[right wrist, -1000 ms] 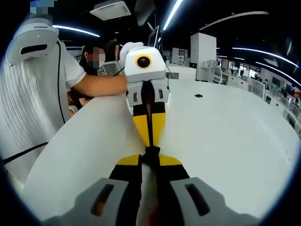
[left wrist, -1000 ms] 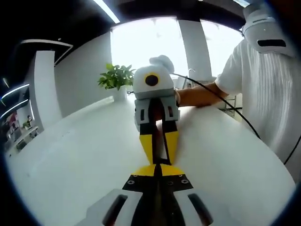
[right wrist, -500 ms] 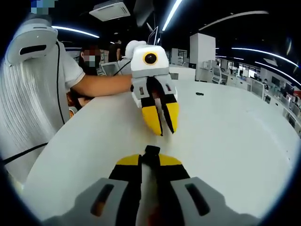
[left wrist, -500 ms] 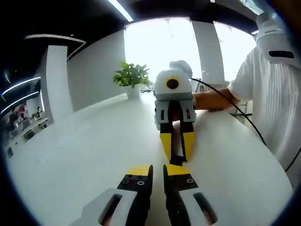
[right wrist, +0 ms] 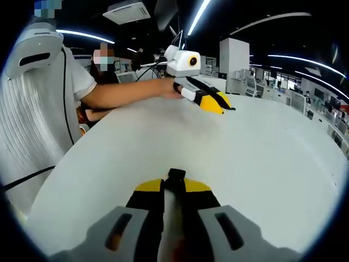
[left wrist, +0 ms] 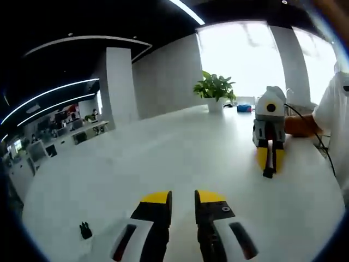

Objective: Snap the two parts of the plastic buckle together until the buckle closes and remains connected.

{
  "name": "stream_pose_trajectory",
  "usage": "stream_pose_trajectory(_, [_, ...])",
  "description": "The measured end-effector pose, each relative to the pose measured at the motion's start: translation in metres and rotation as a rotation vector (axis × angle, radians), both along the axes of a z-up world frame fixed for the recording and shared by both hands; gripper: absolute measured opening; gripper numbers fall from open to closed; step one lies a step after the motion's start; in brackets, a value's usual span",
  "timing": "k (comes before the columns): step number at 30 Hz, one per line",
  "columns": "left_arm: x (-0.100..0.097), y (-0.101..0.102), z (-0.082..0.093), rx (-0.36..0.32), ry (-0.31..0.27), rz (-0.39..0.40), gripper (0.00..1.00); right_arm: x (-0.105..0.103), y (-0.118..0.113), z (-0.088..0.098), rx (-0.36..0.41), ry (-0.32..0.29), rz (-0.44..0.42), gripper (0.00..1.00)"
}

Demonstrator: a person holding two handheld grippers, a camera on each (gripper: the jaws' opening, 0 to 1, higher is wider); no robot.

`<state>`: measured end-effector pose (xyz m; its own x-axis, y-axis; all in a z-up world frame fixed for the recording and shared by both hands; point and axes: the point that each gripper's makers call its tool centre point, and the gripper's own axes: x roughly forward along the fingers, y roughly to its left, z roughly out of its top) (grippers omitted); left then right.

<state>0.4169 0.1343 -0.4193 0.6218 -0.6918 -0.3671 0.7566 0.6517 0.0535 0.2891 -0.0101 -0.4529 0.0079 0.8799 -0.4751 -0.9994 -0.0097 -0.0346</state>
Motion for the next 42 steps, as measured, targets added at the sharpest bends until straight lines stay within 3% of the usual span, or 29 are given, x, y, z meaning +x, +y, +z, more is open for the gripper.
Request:
stream_pose_trajectory(8, [0.026,0.045,0.0,-0.001,0.008,0.196,0.19,0.0,0.001,0.0,0.0,-0.002,-0.009,0.11])
stream_pose_trajectory(16, [0.053,0.094,-0.006,-0.028,0.031,0.448,0.23,0.001,0.001,0.0,0.001,-0.002,-0.021,0.11])
stream_pose_trajectory(20, [0.059,0.109,-0.015,-0.069,0.08,0.531,0.23,0.004,0.001,0.0,0.001,-0.003,-0.022,0.11])
stream_pose_trajectory(32, [0.068,0.126,-0.038,-0.032,0.133,0.649,0.23,0.008,0.002,0.0,0.001,-0.004,-0.028,0.11])
stream_pose_trajectory(42, [0.073,0.123,-0.046,-0.044,0.181,0.694,0.22,0.015,0.001,-0.001,0.002,-0.002,-0.03,0.11])
